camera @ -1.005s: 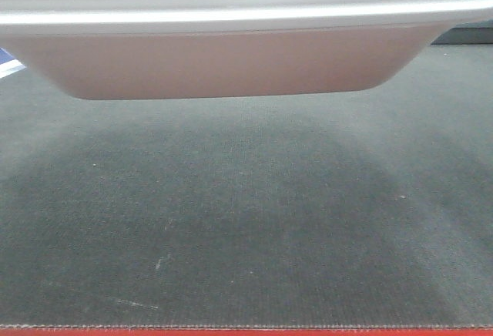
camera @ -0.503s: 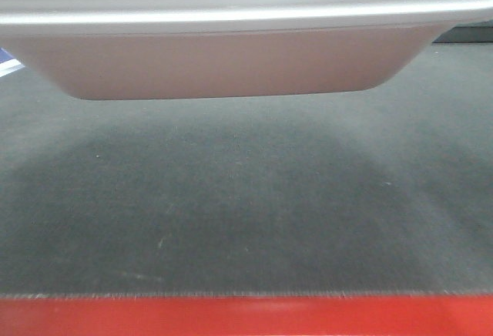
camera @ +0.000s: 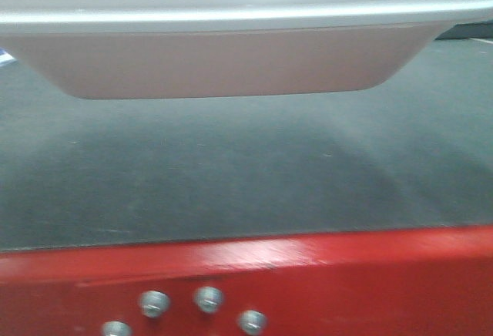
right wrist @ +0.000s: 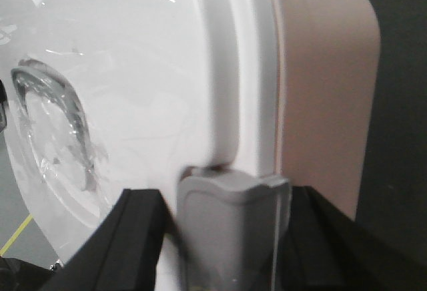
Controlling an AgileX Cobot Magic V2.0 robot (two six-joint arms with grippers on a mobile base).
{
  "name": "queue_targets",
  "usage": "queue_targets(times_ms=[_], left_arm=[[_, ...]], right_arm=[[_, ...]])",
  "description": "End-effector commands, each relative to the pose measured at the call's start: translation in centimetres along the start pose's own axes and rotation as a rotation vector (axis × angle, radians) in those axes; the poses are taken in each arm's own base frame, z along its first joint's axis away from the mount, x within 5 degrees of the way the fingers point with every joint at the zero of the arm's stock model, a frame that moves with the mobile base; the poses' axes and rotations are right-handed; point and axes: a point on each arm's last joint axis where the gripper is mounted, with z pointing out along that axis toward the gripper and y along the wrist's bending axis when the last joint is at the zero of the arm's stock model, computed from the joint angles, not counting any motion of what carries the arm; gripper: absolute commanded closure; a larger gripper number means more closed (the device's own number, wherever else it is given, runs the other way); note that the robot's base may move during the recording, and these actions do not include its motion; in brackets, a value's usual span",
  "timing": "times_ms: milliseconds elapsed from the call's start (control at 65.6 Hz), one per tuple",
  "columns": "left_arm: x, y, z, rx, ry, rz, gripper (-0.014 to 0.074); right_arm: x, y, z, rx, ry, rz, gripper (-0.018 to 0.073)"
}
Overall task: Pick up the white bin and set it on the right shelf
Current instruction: 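Hold the bin with both grippers while turning away from the table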
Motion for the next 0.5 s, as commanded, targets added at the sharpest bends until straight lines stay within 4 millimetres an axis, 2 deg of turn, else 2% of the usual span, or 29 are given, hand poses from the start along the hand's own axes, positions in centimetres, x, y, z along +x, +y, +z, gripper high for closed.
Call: queue_targets(times_ms=[0,488], left_arm=[[-0.90,-3.01,-0.74,0.207,-0.061,-0.007,0.0408],[-0.90,-3.01,-0.74,0.207,-0.061,-0.007,0.0408]], right_arm=[[-0.82,3.41,-0.83,-0.242,-0.050,0.013,0.0191],[-0.89,3.33,-0.82,-0.233,-0.057,0.014,0.0191]])
